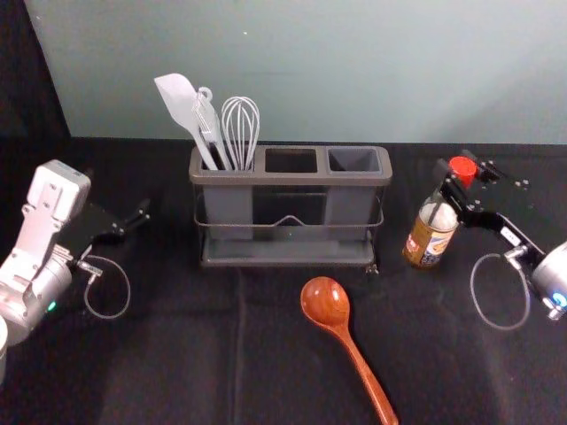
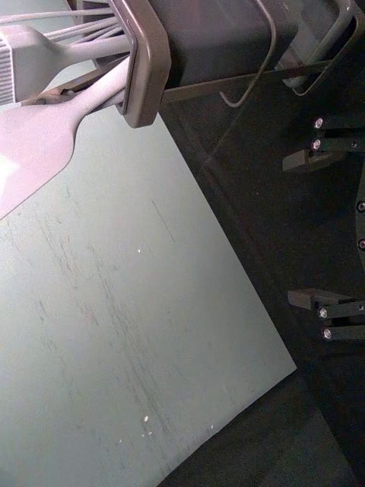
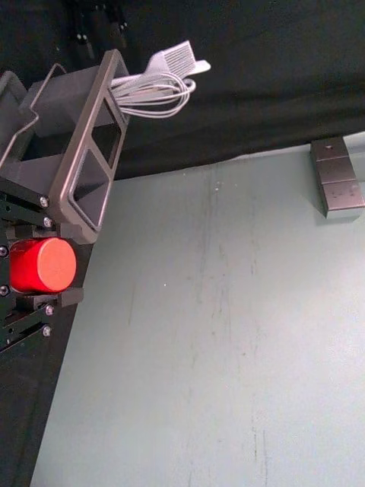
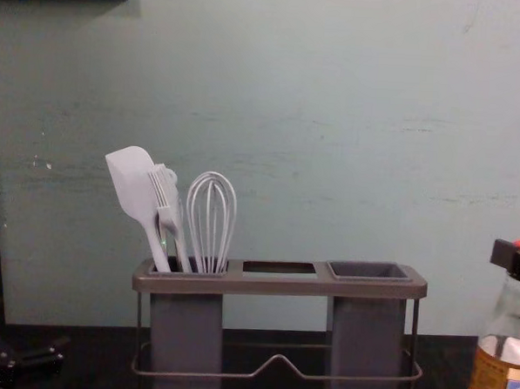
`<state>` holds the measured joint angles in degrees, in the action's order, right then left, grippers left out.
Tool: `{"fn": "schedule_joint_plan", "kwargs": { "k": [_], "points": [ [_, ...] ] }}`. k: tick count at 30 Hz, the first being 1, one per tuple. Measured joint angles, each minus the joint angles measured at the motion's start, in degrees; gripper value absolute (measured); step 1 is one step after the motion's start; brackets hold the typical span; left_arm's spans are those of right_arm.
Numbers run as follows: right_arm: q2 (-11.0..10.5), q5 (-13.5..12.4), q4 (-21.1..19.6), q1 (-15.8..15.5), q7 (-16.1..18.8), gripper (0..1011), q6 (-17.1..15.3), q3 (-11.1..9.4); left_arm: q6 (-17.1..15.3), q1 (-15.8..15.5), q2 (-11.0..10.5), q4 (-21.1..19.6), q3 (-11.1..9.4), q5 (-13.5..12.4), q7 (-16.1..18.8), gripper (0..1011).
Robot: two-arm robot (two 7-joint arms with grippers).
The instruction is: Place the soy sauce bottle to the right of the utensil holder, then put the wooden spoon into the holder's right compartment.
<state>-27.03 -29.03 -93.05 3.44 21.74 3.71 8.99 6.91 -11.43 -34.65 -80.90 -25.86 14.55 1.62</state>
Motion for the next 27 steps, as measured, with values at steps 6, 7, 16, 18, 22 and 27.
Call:
{"fn": "schedule_joint_plan", "kwargs": {
  "k": [6,7,16,18,22,27],
  "points": [
    [1.5,0.2,2.0,1.9,0.0,388,-0.3,0.8,0.0,0.0,0.0,0.0,0.0,0.0,0.0,1005],
    [1.7,0.2,2.3,2.1,0.0,388,-0.3,0.9,0.0,0.0,0.0,0.0,0.0,0.0,0.0,1005],
    [3.1,0.2,4.7,4.3,0.1,387,-0.3,1.9,0.0,0.0,0.0,0.0,0.0,0.0,0.0,1005],
    [3.3,0.3,5.4,4.7,0.2,388,-0.4,2.1,0.0,0.0,0.0,0.0,0.0,0.0,0.0,1005],
    [3.7,0.7,6.4,5.5,0.3,388,-0.4,2.5,0.0,0.0,0.0,0.0,0.0,0.0,0.0,1005],
    [4.2,1.2,7.9,6.6,0.4,388,-0.2,3.0,0.0,0.0,0.0,0.0,0.0,0.0,0.0,1005]
  ]
}}
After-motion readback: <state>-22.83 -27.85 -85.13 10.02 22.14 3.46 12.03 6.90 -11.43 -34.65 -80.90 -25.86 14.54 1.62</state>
